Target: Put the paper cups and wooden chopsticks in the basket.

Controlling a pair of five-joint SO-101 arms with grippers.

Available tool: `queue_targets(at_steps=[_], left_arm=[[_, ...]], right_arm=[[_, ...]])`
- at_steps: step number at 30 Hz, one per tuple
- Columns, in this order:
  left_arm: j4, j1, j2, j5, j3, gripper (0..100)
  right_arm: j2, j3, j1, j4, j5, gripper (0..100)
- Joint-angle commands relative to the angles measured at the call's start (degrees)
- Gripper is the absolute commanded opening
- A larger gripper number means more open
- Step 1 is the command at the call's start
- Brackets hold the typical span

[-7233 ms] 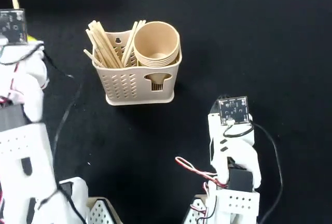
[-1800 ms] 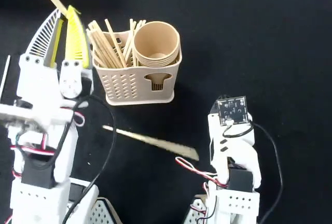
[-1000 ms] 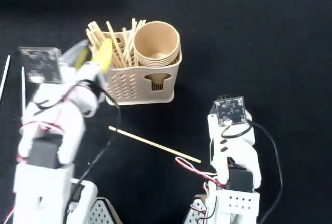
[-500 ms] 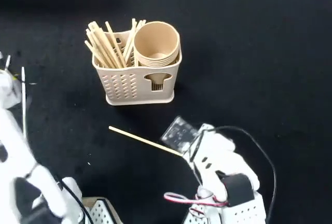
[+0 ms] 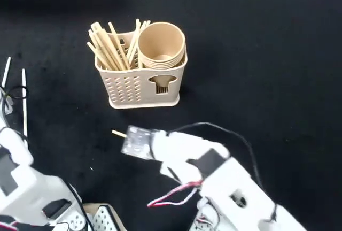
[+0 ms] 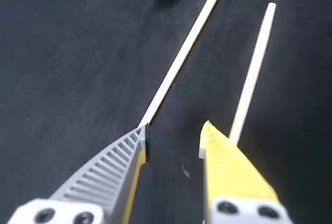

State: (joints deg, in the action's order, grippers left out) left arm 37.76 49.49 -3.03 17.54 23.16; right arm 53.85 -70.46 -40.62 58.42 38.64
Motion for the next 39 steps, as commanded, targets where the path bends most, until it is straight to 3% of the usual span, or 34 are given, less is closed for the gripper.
queue_targets(at_steps=[1,10,22,28,33,39], left_arm=[[-2.3,0.2,-6.1,3.3,-6.8,17],[10.1,-1.0,-20.7,7.6,-23.9,17],[10.9,-0.3,-34.5,14.7,-32.9,17],[13.5,0.7,-33.3,14.7,-33.9,17],[20.6,0.7,-25.8,14.7,-33.8,17],[21.5,0.6,-19.6,14.6,-33.8,17]], right_arm=[[-12.7,3.5,-1.7,-7.7,-0.9,7.4],[-33.8,14.5,-1.5,-11.0,-0.9,7.5],[-40.5,16.2,-1.5,-12.1,-0.9,7.0],[-40.7,16.2,-1.5,-12.1,-1.1,0.8],[-40.3,16.2,-1.5,-11.8,-1.3,1.1],[-39.8,17.0,-1.8,-9.7,-1.3,1.1]])
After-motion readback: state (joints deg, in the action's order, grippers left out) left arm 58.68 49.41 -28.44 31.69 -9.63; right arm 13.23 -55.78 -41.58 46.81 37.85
